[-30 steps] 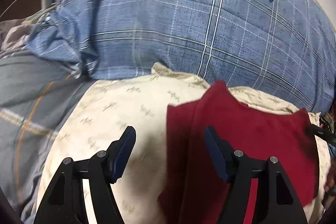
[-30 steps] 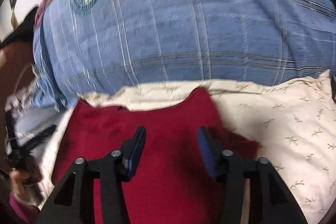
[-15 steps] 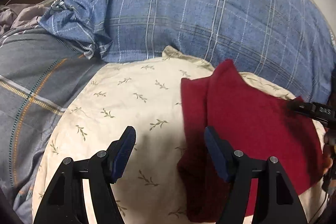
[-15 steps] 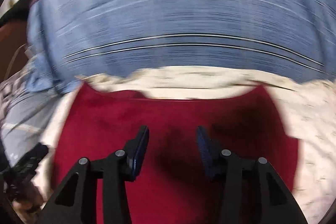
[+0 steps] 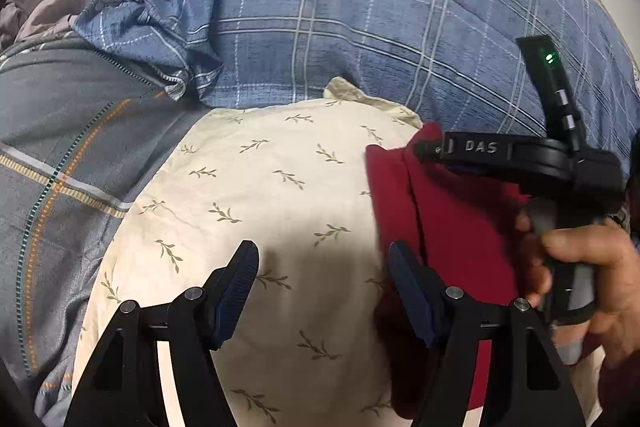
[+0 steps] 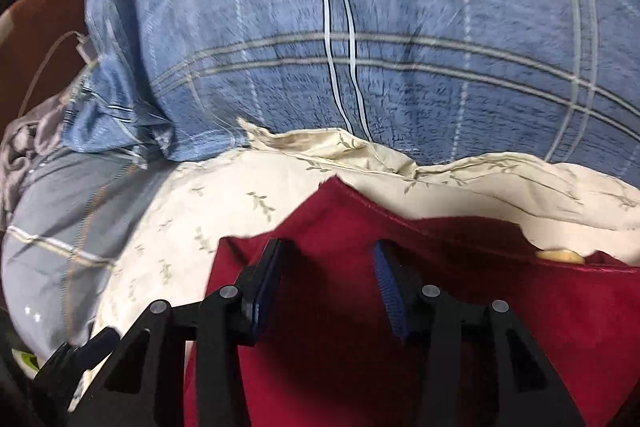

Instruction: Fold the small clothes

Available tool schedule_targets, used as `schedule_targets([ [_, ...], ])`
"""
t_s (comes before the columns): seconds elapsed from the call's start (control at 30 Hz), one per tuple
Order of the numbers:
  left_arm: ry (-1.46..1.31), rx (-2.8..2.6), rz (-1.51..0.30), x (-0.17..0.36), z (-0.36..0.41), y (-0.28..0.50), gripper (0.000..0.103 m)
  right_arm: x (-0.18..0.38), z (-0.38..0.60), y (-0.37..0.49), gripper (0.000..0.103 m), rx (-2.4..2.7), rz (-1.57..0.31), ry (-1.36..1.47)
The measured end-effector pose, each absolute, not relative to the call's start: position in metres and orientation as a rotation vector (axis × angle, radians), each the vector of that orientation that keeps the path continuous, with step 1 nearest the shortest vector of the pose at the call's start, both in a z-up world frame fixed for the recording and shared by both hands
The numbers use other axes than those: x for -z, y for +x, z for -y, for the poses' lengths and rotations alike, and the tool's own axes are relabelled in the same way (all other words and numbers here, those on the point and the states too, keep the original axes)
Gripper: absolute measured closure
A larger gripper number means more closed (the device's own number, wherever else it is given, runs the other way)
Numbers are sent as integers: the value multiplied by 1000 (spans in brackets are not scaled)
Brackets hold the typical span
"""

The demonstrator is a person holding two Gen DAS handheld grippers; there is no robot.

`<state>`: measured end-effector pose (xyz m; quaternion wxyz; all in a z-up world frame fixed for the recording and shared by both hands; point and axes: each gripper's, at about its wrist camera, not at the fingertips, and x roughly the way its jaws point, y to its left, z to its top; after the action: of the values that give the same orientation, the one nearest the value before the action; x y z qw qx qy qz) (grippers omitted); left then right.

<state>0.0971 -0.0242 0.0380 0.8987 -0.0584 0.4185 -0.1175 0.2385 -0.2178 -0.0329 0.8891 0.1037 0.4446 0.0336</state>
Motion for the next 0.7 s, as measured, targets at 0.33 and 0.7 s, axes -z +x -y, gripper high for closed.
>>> schedule_targets([
  [0.33, -112, 236, -875, -34, 27, 102, 36, 34, 220, 228, 53, -61, -856, 259],
  [0.7, -153, 298, -920, -32, 18, 107, 36, 29, 229, 209, 35, -94, -860, 357],
])
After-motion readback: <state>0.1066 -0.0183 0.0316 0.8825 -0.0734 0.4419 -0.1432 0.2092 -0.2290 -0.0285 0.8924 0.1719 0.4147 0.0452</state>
